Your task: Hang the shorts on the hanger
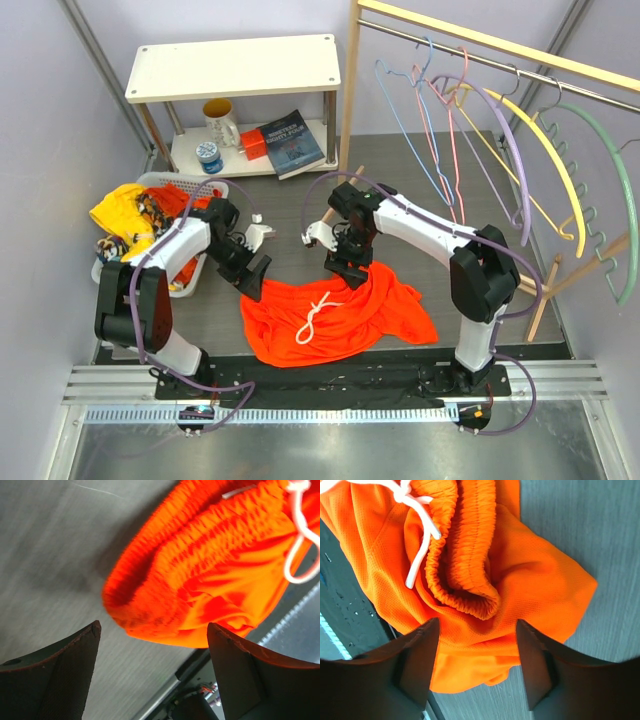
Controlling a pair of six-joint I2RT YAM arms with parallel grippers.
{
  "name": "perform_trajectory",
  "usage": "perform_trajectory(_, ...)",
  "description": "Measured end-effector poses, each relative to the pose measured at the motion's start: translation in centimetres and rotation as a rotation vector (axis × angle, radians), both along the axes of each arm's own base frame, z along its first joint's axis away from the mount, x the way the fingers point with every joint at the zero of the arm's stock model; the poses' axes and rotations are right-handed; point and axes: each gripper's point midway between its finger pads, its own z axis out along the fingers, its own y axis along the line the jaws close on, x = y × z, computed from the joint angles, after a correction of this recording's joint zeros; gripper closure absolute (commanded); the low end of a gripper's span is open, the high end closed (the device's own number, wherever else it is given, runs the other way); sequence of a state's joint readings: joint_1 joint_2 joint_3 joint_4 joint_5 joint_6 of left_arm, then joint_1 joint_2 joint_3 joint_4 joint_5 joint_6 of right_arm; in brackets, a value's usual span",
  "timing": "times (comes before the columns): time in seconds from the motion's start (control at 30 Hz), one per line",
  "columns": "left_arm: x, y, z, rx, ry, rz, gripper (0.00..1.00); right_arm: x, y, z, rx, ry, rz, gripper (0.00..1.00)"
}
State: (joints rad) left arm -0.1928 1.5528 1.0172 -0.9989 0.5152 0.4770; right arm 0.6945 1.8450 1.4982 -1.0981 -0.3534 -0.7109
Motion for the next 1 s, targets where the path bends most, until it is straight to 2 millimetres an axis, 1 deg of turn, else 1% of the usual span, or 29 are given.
perform_trajectory(0.1,1.2,0.3,-0.3,0.028,-0.040,0.029,0.16,-0.3,0.0,-0.5,-0.008,0.025,0.004,0.41)
perform_trajectory(0.17,1.8,0.4,-0.4,0.041,-0.057,0.048,0.15,-0.4,-0.1,-0.8,-0.012,0.036,0.005,0.37)
perform_trajectory(0.2,2.0,0.5,-0.5,0.048,-0.064,0.055,0.18,-0.4,0.0,-0.8,-0.013,0.039,0.005,0.36)
perform_trajectory(0.27,2.5,0.6,-0.8,0.061,-0.070,0.073,0.31,-0.5,-0.1,-0.9,-0.016,0.042,0.008,0.33)
perform_trajectory(0.3,2.6,0.6,-1.1,0.064,-0.067,0.078,0.45,-0.6,-0.2,-0.9,-0.018,0.044,0.012,0.33)
perform_trajectory(0.37,2.6,0.5,-1.5,0.061,-0.046,0.085,0.58,-0.7,-0.4,-1.0,-0.022,0.048,0.017,0.33)
perform_trajectory(0.4,2.5,0.4,-1.8,0.057,-0.032,0.083,0.71,-1.0,-0.6,-1.2,-0.029,0.057,0.019,0.33)
perform_trajectory(0.5,2.2,0.2,-2.1,0.050,-0.009,0.082,1.00,-2.1,-1.8,-2.0,-0.056,0.085,0.020,0.35)
perform_trajectory(0.57,2.2,0.3,-2.0,0.046,-0.006,0.082,1.00,-3.3,-3.2,-2.6,-0.088,0.116,0.016,0.42)
perform_trajectory(0.63,2.3,0.6,-1.9,0.042,-0.009,0.092,1.00,-3.5,-3.9,-2.9,-0.102,0.127,0.003,0.47)
perform_trajectory(0.77,3.0,1.8,-1.4,0.055,-0.031,0.137,1.00,-2.5,-4.9,-3.1,-0.107,0.125,-0.048,0.53)
perform_trajectory(0.9,3.4,2.8,-0.7,0.082,-0.077,0.156,1.00,-1.7,-5.9,-3.3,-0.112,0.131,-0.092,0.54)
perform_trajectory(1.0,3.4,3.1,-0.6,0.094,-0.083,0.154,1.00,-1.8,-6.1,-3.2,-0.113,0.138,-0.097,0.53)
